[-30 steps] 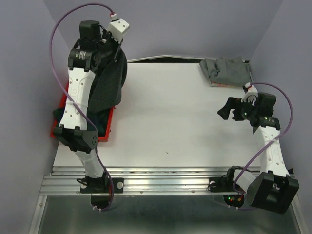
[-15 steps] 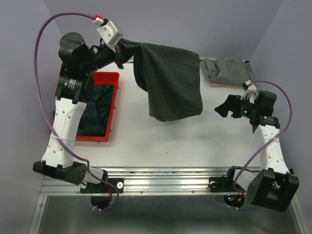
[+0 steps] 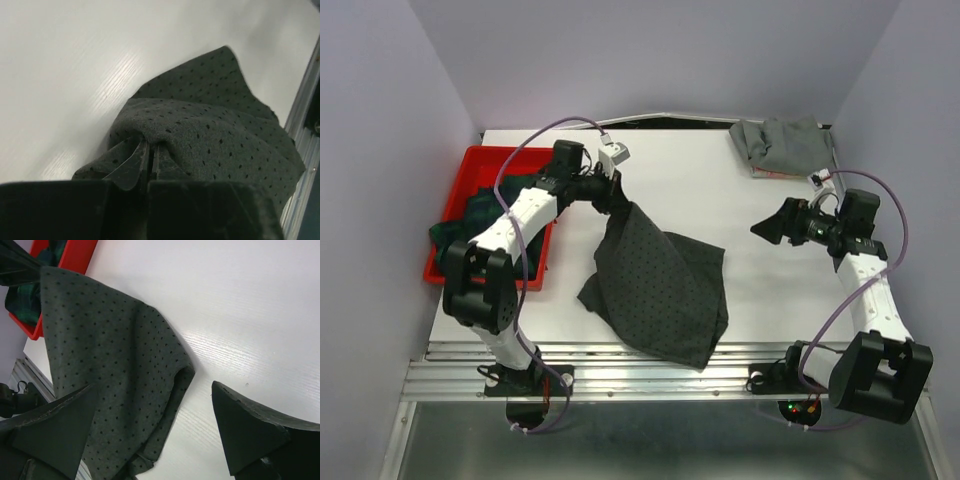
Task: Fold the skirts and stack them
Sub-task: Move the skirt to the center of the board, then flatten the skirt out
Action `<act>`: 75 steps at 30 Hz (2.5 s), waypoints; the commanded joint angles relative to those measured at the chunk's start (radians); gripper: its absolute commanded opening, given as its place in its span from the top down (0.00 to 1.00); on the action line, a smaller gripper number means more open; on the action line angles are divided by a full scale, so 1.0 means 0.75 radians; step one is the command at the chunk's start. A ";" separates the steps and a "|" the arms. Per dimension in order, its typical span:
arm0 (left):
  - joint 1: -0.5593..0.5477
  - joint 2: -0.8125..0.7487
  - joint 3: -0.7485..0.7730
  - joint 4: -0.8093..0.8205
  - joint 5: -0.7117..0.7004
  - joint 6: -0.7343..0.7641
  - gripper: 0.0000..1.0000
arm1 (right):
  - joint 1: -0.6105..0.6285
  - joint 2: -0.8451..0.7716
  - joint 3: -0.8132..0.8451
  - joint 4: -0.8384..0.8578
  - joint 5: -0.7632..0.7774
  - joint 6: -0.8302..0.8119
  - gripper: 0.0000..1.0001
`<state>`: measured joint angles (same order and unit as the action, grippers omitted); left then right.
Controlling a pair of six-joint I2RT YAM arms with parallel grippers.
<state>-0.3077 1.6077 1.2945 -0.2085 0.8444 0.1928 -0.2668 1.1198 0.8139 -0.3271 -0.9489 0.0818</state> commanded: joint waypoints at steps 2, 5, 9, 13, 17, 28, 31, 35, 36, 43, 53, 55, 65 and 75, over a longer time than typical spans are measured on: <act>0.003 0.088 0.094 -0.068 -0.181 0.150 1.00 | -0.002 0.000 -0.036 0.035 -0.017 -0.048 0.00; 0.007 0.188 0.196 -0.078 -0.273 0.203 1.00 | -0.002 0.033 -0.050 0.005 0.003 -0.093 0.00; 0.017 0.337 0.368 -0.084 -0.462 0.266 1.00 | -0.002 0.096 -0.042 -0.048 0.044 -0.138 0.03; 0.026 0.470 0.611 -0.149 -0.655 0.305 0.88 | -0.002 0.147 -0.056 -0.077 0.036 -0.117 0.25; 0.028 0.507 0.747 -0.203 -0.750 0.277 0.47 | -0.002 0.184 -0.111 -0.049 0.016 -0.036 0.40; -0.426 -0.012 0.344 -0.270 -0.943 0.283 0.18 | -0.002 0.084 -0.340 0.209 0.193 0.380 0.39; -0.636 -0.031 0.248 -0.299 -1.062 0.167 0.20 | -0.002 0.112 -0.341 0.207 0.202 0.394 0.37; -0.843 0.030 0.131 -0.346 -1.105 0.087 0.22 | 0.010 0.243 -0.318 0.183 0.183 0.390 0.39; -0.896 0.061 0.115 -0.344 -1.111 0.078 0.22 | 0.010 0.308 -0.304 0.168 0.179 0.376 0.39; -1.038 0.225 0.186 -0.364 -1.238 0.037 0.30 | 0.010 0.434 -0.255 0.164 0.179 0.404 0.42; -1.069 0.425 0.350 -0.430 -1.339 0.015 0.38 | 0.010 0.436 -0.261 0.183 0.212 0.408 0.43; -1.069 0.442 0.364 -0.428 -1.326 0.017 0.39 | 0.010 0.436 -0.259 0.178 0.216 0.406 0.43; -1.069 0.546 0.411 -0.446 -1.375 0.015 0.38 | 0.010 0.440 -0.261 0.180 0.204 0.406 0.43; -0.993 0.497 0.452 -0.426 -1.529 -0.016 0.85 | 0.010 0.454 -0.261 0.187 0.196 0.398 0.44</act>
<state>-1.0924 2.0308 1.5795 -0.5224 -0.2333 0.1989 -0.2665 1.4509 0.5827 -0.2230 -0.7948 0.3855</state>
